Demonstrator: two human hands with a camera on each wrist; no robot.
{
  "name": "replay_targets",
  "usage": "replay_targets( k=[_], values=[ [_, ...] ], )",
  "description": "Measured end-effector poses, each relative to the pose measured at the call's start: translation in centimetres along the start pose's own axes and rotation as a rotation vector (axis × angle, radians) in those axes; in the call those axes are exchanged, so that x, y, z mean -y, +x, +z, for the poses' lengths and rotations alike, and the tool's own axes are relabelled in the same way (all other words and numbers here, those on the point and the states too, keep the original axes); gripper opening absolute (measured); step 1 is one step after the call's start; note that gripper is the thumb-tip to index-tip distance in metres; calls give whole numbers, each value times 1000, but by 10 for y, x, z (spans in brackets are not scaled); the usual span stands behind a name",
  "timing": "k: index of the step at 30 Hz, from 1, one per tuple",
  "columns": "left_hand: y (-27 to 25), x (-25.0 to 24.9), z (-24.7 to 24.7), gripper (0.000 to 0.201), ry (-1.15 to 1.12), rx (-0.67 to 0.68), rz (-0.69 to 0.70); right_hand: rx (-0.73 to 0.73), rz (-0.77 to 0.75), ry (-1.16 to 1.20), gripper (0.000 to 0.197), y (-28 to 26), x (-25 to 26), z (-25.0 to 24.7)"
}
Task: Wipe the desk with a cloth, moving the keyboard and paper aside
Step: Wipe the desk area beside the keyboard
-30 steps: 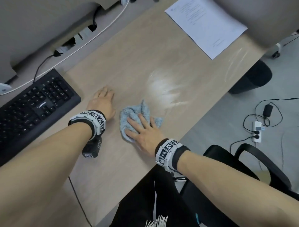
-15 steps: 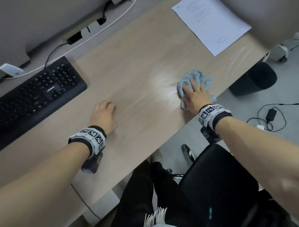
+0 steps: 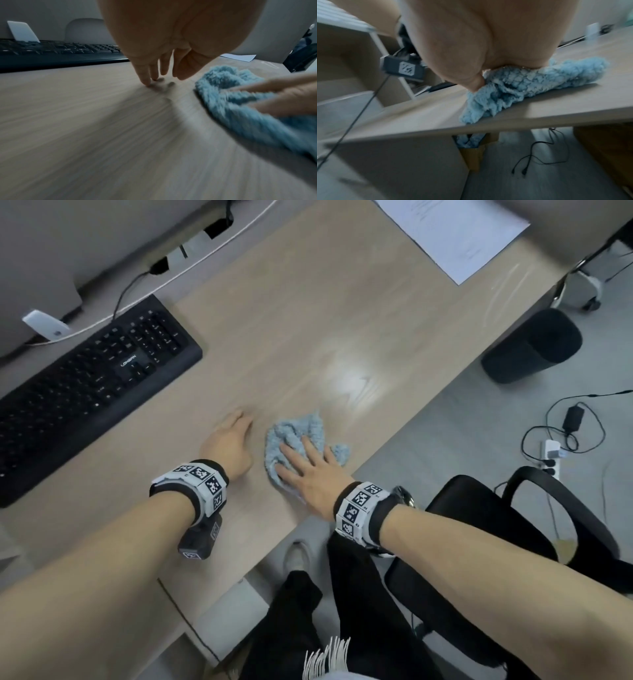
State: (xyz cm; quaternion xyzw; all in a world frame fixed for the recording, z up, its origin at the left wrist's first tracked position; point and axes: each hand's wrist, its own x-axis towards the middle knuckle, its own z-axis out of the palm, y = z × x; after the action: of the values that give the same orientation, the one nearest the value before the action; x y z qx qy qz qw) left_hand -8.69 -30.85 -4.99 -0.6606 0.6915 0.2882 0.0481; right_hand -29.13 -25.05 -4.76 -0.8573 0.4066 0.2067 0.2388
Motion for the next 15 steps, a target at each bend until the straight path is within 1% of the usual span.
replay_targets(
  k=[2, 3, 4, 5, 6, 9, 11, 12, 13, 15],
  values=[
    [-12, 7, 2, 61, -1, -46, -7, 27, -108, -57, 75, -9, 18, 13],
    [-19, 12, 3, 60, 31, -46, -4, 18, -136, -66, 76, -13, 19, 18],
    [-25, 17, 6, 61, 70, -31, 2, -5, -138, -66, 74, -16, 15, 20],
    [-30, 21, 8, 64, 103, -12, 15, -36, -106, -63, 72, -20, 5, 18],
    [-33, 25, 10, 67, 124, 1, 32, -59, -36, -41, 71, -22, -9, 17],
    [-35, 27, 11, 72, 137, 2, 69, -78, 261, 86, 76, -30, -55, 7],
    [-35, 23, 9, 73, 157, 18, 59, -101, 370, 125, 71, -31, -58, -1],
    [-36, 22, 9, 73, 165, 27, 50, -96, 377, 134, 67, -27, -50, -2],
    [-36, 21, 9, 74, 168, 31, 44, -90, 351, 126, 64, -23, -37, -3],
    [-35, 21, 10, 76, 169, 31, 45, -70, 222, 47, 65, -12, -4, 5]
  ],
)
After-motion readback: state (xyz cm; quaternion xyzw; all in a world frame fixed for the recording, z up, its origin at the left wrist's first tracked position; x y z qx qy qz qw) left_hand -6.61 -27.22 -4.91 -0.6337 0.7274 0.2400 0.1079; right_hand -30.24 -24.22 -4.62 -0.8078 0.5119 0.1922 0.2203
